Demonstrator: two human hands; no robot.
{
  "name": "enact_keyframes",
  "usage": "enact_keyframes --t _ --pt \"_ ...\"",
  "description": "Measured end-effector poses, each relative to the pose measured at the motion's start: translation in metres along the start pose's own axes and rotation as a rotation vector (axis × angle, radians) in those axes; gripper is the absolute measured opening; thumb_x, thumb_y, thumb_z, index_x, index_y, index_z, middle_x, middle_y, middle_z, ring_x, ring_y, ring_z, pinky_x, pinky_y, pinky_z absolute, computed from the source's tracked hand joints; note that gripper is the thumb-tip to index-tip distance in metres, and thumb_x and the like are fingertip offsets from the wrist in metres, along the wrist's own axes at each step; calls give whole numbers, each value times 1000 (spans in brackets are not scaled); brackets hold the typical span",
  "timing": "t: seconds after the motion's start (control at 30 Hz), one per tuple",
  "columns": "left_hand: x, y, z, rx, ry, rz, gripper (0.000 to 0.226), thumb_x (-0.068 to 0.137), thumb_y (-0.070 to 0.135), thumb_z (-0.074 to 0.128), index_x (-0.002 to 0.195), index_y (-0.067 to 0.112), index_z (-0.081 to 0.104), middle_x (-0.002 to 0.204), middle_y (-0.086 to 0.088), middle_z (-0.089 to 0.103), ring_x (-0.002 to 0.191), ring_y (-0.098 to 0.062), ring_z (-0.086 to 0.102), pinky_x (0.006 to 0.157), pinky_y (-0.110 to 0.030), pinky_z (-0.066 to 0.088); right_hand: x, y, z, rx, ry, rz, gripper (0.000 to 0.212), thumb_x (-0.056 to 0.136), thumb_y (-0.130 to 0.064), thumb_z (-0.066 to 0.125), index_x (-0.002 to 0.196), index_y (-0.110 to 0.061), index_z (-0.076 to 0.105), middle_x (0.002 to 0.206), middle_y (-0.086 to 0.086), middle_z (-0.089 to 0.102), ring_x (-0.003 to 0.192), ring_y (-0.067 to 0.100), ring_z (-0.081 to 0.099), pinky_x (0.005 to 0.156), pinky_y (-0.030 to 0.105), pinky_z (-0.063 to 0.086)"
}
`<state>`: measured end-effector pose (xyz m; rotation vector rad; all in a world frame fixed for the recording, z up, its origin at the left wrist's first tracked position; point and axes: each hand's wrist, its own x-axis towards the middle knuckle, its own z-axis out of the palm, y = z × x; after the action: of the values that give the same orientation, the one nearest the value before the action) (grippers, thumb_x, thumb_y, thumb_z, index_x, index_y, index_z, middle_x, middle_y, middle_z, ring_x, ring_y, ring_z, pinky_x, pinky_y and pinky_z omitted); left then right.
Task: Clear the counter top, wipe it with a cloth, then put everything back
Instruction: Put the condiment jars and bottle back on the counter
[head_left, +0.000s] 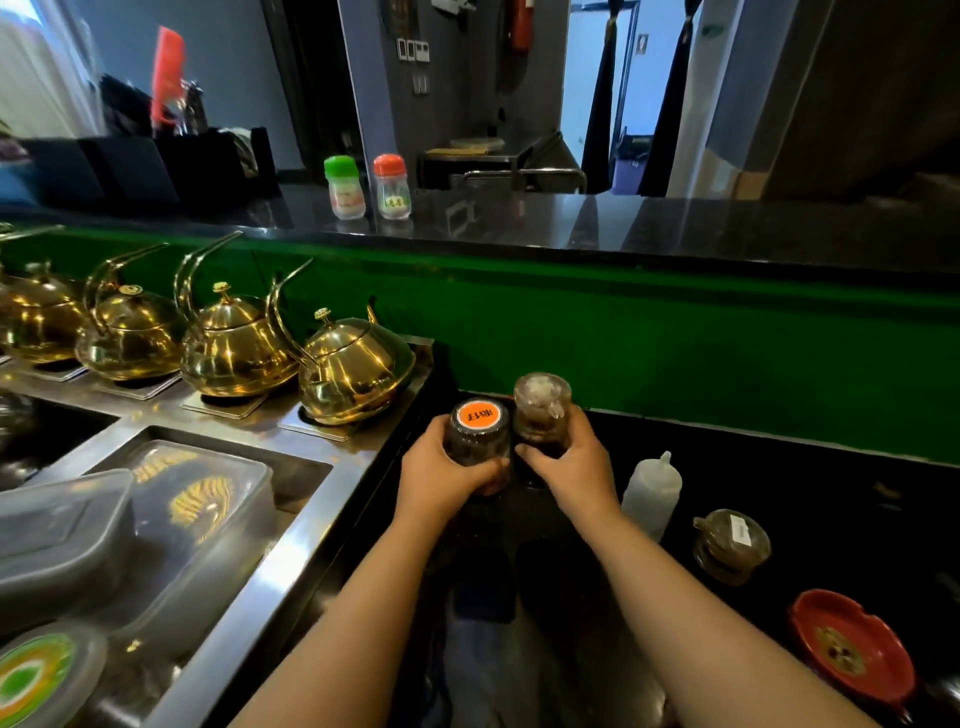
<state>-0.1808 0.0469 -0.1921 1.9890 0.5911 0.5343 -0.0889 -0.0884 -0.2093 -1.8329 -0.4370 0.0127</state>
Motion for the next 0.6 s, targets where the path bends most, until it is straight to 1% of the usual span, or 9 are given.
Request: enact_keyframes --t 0.07,0.13,0.23,0.3,0.37,0.43,0.5,0.6 --pt "11 25 -19 -14 15 65 65 63 32 87 120 24 55 106 12 61 97 -3 55 73 -11 39 15 -27 -3 38 19 -31 59 72 -24 83 119 -22 48 112 -2 67 103 12 63 86 27 50" --pt "26 50 -39 -22 36 114 63 66 31 85 121 22 54 105 10 61 97 -5 56 71 -10 40 32 -57 -5 70 37 -78 56 71 -24 83 112 -23 46 110 -1 67 102 15 64 85 28 52" --pt "55 88 -67 -43 89 175 58 67 31 85 114 26 53 101 12 61 98 -9 60 81 -23 50 61 -108 -10 68 32 -163 53 72 -26 83 112 -22 48 107 -4 66 99 12 64 79 23 50" --pt "77 113 -83 -40 136 197 58 67 34 84 116 26 54 100 13 59 95 -7 59 80 -22 48 79 -144 -13 77 9 -222 53 74 -26 81 116 -21 49 104 -8 63 96 8 61 75 16 46" --pt "100 135 -100 -6 181 225 59 69 38 82 120 23 55 103 11 59 94 -5 55 78 -20 44 98 -174 -12 71 11 -296 54 75 -26 80 118 -19 49 105 -9 61 97 5 57 75 12 43" --pt "124 151 -115 33 216 260 58 70 42 80 119 21 56 104 9 60 96 -7 55 79 -22 44 119 -198 -6 39 33 -349 55 75 -28 80 120 -17 49 111 -6 61 101 6 56 81 18 44" --pt "148 160 -127 60 243 278 59 70 46 79 118 21 57 106 7 63 98 -8 57 81 -23 45 140 -217 2 15 46 -370 56 76 -29 80 121 -16 49 116 -1 62 106 12 58 84 23 46" --pt "181 167 -138 79 259 270 61 70 48 79 119 20 57 109 6 64 96 -7 56 77 -22 45 171 -234 16 -3 37 -362 53 78 -28 78 120 -16 48 116 1 63 105 14 59 78 22 43"
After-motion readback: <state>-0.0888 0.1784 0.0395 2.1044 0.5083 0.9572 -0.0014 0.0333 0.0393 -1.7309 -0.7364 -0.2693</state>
